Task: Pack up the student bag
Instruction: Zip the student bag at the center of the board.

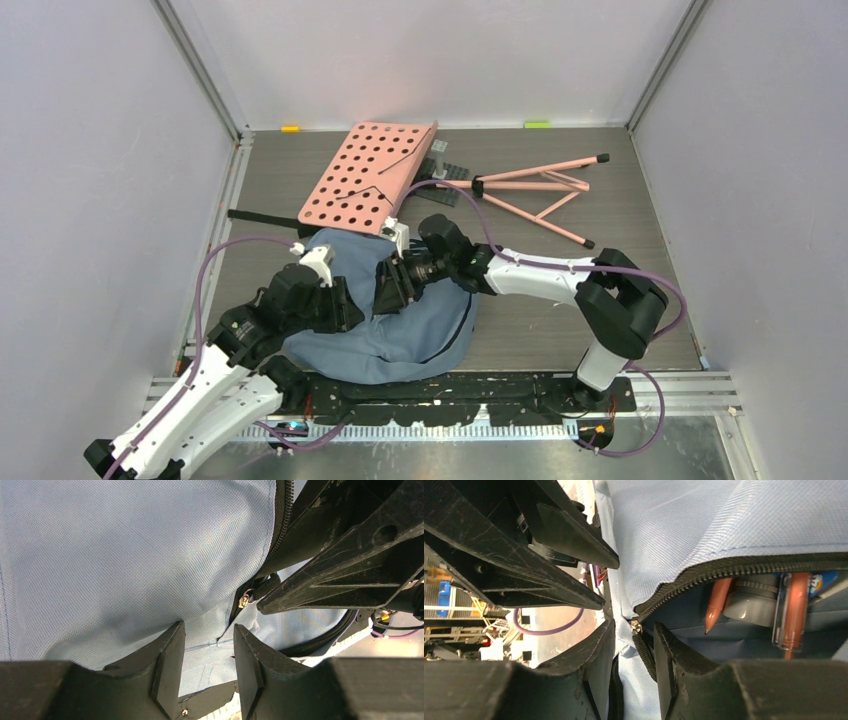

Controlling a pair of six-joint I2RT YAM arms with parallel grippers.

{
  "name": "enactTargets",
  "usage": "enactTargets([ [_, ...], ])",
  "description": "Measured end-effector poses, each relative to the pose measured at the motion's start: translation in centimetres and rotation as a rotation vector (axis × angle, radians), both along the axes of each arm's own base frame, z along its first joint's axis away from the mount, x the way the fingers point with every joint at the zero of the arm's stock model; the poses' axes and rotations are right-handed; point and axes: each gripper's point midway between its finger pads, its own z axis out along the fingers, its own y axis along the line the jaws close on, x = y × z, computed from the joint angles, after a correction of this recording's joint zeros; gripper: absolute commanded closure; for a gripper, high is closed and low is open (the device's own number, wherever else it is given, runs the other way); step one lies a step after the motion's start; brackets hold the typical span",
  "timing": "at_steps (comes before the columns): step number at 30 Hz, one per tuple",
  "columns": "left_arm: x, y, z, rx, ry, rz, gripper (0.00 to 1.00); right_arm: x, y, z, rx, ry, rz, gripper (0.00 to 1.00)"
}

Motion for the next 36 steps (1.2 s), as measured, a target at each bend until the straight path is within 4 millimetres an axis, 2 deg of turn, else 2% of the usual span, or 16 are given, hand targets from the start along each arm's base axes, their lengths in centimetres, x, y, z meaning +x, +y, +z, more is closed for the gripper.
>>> enactTargets([
  [4,0.0,0.0,0.0,0.001,0.0,-0.001,0.58,0.3,-0.3,-0.5,-0.031,-0.006,-0.028,0.59],
  [17,0.0,0.0,0.0,0.003,0.001,-0.006,0.58,0.0,-1.8,-2.4,-0.105,-0.029,-0.047,0.48],
  [21,-0.2,-0.2,-0.2,0.006,0.005,-0.027,0.58,0.1,-2.5,-1.9,-0.113,-0.104,-0.098,0.45],
  [25,-0.4,-0.6,-0.3,0.001,0.019,-0.058,0.57,0.2,-3.9,-0.2,-0.1,-0.181,-0.169,0.42],
  [29,-0.4,-1.3,-0.5,-0.003,0.033,-0.094,0.57,0.0,-5.0,1.1,-0.07,-0.223,-0.217,0.44],
  [33,-0.4,-2.0,-0.5,-0.014,0.047,-0.125,0.57,0.0,-4.8,0.6,-0.073,-0.212,-0.226,0.45],
  [36,-0.5,-2.4,-0.6,-0.023,0.056,-0.145,0.57,-0.1,-4.3,-0.5,-0.087,-0.184,-0.224,0.44],
])
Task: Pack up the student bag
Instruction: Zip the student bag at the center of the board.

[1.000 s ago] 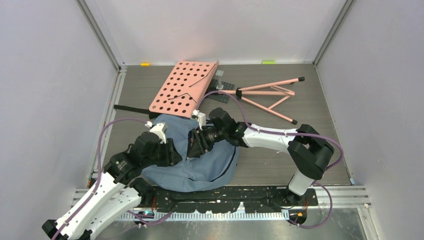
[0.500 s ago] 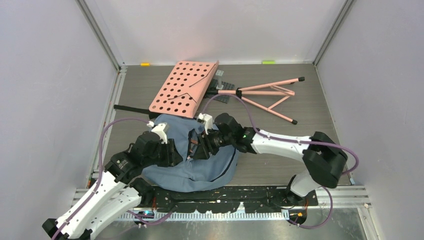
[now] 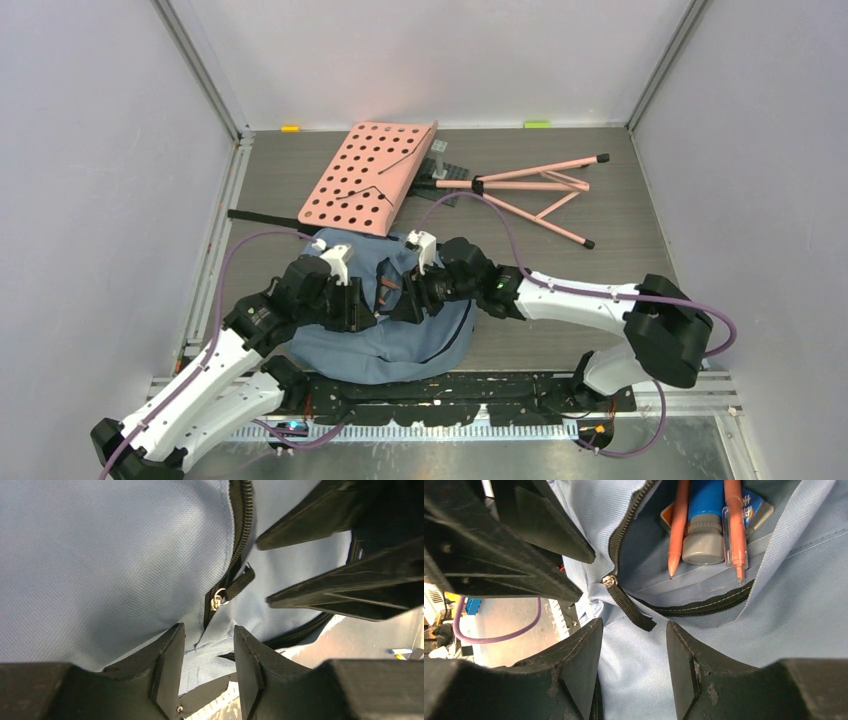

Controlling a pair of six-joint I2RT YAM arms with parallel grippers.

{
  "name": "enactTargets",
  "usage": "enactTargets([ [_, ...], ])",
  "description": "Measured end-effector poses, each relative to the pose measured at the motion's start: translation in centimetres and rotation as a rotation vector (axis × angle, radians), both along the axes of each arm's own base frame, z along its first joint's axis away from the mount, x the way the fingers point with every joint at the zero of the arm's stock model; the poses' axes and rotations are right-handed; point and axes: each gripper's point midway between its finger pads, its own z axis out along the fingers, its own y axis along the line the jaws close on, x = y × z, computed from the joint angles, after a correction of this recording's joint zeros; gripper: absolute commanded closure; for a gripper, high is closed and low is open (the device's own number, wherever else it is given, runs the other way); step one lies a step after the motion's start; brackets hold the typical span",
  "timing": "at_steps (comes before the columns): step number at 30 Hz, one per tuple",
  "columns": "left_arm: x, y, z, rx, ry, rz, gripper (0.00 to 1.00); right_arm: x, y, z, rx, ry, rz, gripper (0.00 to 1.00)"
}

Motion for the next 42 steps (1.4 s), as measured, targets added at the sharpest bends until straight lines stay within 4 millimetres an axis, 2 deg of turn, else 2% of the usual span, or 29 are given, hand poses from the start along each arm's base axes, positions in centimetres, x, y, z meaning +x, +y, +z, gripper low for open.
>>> enactTargets([
  [6,-0.1,-0.4,0.4,-0.022,-0.011,-0.026,0.57,-0.1,0.8,-2.0,-0.02,0.053,-0.001,0.44],
  [11,-0.1,-0.5,0.6,-0.029,-0.02,-0.03,0.57,-0.1,1.2,-2.5,-0.018,0.079,-0.008,0.47],
  [20,0.0,-0.6,0.7,-0.033,-0.024,-0.031,0.57,0.0,1.6,-2.1,0.001,0.091,-0.018,0.52],
  [29,0.0,-0.6,0.7,-0.033,-0.023,-0.031,0.57,0.3,2.2,-0.9,0.015,0.109,-0.03,0.52],
  [35,0.0,-0.6,0.6,-0.033,-0.023,-0.031,0.67,0.3,2.2,-0.6,0.003,0.146,-0.05,0.51],
  [42,0.0,-0.6,0.6,-0.031,-0.024,-0.03,0.68,0.7,2.5,-0.2,-0.007,0.157,-0.067,0.52],
])
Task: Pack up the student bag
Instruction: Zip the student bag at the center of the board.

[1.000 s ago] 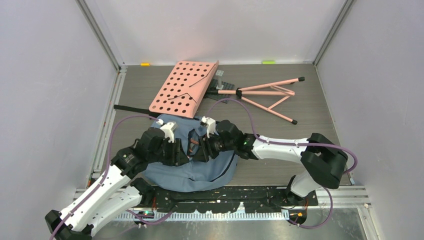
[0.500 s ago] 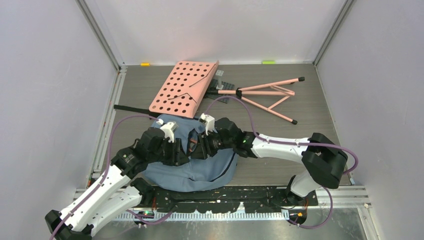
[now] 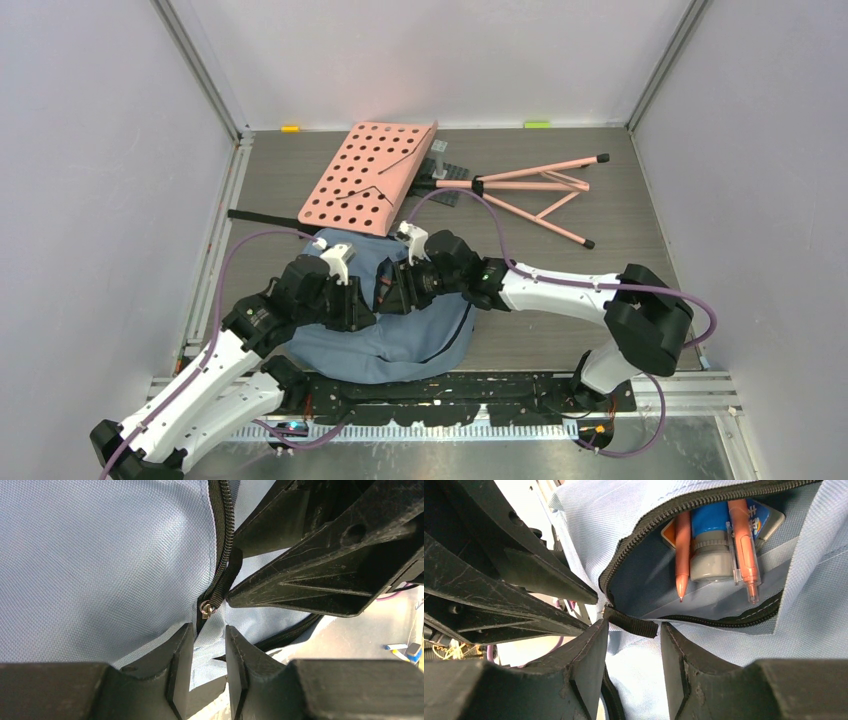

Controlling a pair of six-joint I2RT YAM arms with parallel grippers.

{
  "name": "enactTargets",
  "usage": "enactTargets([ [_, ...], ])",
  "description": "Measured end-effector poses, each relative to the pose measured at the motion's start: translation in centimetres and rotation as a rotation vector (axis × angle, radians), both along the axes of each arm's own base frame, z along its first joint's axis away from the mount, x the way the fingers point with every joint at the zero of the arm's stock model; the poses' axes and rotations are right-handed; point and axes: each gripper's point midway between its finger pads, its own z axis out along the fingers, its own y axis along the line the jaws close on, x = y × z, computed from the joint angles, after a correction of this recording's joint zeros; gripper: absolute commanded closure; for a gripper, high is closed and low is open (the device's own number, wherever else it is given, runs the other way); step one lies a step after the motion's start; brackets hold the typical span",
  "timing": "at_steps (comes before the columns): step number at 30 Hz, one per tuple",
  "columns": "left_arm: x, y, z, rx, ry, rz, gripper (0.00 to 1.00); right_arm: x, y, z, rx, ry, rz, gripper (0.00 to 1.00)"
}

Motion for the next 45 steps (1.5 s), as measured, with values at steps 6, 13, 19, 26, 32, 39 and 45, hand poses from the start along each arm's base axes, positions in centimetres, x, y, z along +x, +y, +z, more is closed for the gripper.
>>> enactTargets([
  [6,0.0,0.0,0.0,0.0,-0.001,0.001,0.68,0.3,0.0,-0.1,-0.013,0.024,-0.037,0.54],
  [13,0.0,0.0,0.0,0.0,-0.001,0.001,0.7,0.7,0.2,-0.4,-0.023,0.051,-0.07,0.76],
  [19,0.0,0.0,0.0,0.0,-0.001,0.0,0.73,0.9,0.4,-0.3,-0.02,0.065,-0.083,0.99],
  [26,-0.2,-0.2,-0.3,0.006,0.0,-0.009,0.72,1.2,0.3,-0.1,-0.019,0.051,-0.103,0.99],
  [32,-0.4,-0.6,-0.7,0.02,-0.009,-0.013,0.71,1.2,-0.4,1.6,0.01,0.014,-0.116,0.99],
  [39,-0.7,-1.2,-2.0,0.079,-0.007,-0.029,0.89,1.5,-0.4,2.5,0.029,-0.008,-0.13,0.98],
  [45,-0.8,-1.2,-2.5,0.118,-0.033,-0.032,0.99,1.9,-0.5,2.2,0.021,-0.015,-0.15,0.62],
])
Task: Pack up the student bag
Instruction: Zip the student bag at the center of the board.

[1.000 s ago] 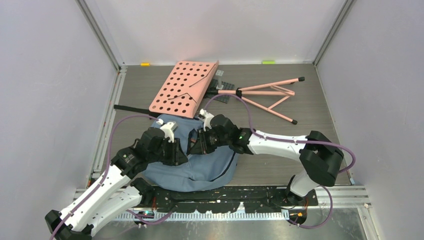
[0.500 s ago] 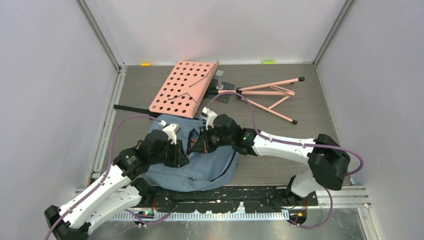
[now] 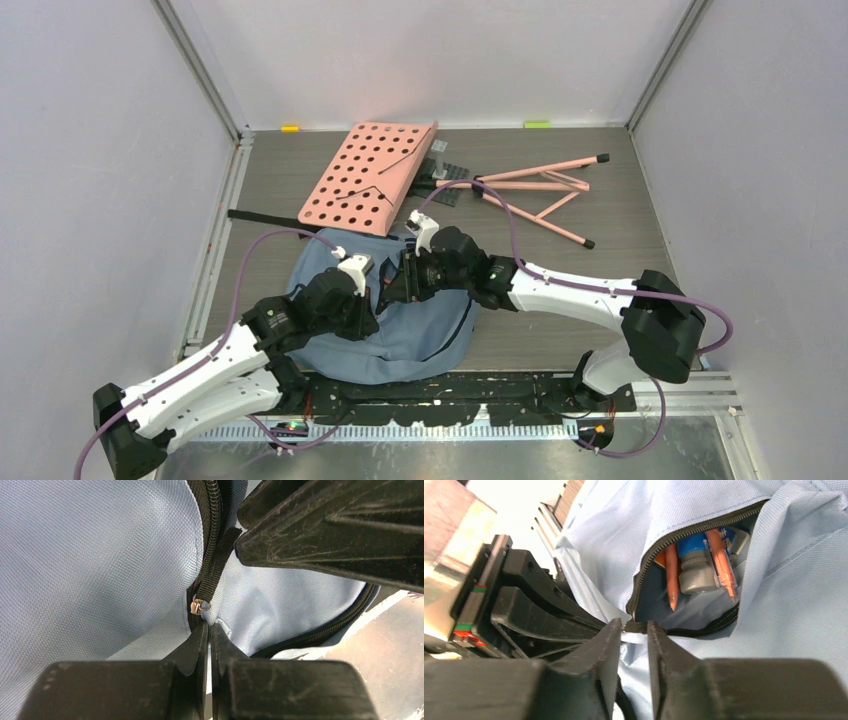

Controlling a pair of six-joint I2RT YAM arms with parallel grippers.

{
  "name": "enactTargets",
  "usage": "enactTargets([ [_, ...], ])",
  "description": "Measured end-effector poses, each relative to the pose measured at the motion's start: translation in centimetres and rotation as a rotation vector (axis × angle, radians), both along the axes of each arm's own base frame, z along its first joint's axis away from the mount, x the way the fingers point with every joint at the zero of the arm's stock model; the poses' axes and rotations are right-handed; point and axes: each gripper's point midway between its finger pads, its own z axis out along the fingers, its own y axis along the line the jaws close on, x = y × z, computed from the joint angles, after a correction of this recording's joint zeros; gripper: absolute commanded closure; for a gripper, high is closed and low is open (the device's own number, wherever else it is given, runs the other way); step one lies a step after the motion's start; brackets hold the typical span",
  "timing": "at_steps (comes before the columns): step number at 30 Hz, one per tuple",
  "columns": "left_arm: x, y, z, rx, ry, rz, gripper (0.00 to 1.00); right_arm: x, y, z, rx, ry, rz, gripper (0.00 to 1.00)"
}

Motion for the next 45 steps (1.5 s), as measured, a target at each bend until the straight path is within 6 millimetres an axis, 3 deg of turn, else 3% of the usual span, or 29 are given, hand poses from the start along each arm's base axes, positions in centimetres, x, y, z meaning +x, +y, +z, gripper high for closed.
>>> enactTargets([
  [7,-0.1,0.1,-0.5,0.012,0.0,0.007,1.0,-0.3,-0.2,-0.8,-0.011,0.002,0.014,0.48],
  [16,0.0,0.1,-0.5,0.011,0.001,0.016,1.0,-0.6,0.7,-3.0,-0.03,0.024,0.065,0.47],
  [19,0.0,0.1,-0.5,0.011,0.001,0.016,1.0,-0.6,0.8,-3.4,-0.033,0.026,0.075,0.57],
  [27,0.0,0.1,-0.5,0.013,0.0,0.018,1.0,-1.0,1.0,-3.5,-0.028,0.029,0.103,0.97],
  [34,0.0,0.2,-0.6,0.015,0.0,0.018,1.0,-1.0,1.0,-3.3,-0.021,0.033,0.098,0.99],
  [41,0.1,-0.2,-0.2,-0.006,-0.007,0.009,1.0,-1.1,-0.3,0.2,-0.004,-0.053,0.065,0.99],
  [45,0.1,-0.5,0.0,-0.017,-0.009,0.004,1.0,-0.7,-1.3,0.2,-0.05,-0.107,0.043,0.99],
])
